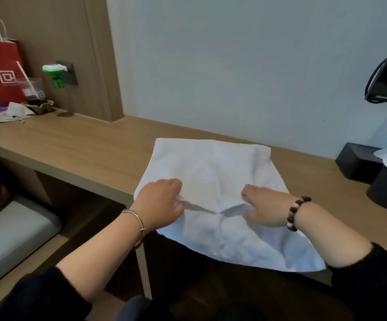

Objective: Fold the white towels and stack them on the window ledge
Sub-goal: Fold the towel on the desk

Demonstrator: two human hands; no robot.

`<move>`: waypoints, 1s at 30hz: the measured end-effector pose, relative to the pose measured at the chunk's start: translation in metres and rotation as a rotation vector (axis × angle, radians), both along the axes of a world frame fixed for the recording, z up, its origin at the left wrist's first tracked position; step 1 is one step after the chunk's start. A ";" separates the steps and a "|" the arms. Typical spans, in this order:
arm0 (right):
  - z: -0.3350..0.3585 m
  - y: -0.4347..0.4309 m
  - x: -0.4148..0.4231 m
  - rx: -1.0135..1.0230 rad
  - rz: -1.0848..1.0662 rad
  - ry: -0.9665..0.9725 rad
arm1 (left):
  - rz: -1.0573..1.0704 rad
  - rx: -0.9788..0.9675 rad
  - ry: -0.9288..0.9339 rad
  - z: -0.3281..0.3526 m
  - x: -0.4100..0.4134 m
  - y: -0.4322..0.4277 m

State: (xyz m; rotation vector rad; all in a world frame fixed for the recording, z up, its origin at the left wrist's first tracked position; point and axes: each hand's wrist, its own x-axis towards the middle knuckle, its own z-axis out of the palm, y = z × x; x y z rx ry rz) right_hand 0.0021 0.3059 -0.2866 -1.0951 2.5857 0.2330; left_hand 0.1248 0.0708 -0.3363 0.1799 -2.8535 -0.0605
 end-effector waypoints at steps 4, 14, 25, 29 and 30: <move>-0.020 0.001 0.003 -0.007 -0.022 -0.061 | 0.045 -0.016 -0.170 -0.016 0.011 0.011; -0.043 -0.019 -0.037 -0.082 -0.156 0.011 | 0.113 0.054 -0.335 -0.010 -0.032 -0.004; -0.060 -0.055 -0.086 -0.210 -0.296 0.139 | 0.360 -0.042 -0.401 -0.002 -0.105 -0.026; -0.062 -0.059 -0.089 -0.252 -0.301 0.152 | 0.291 0.145 -0.312 -0.011 -0.106 0.014; -0.063 -0.058 -0.089 -0.290 -0.295 0.159 | 0.257 0.167 -0.308 -0.014 -0.104 0.020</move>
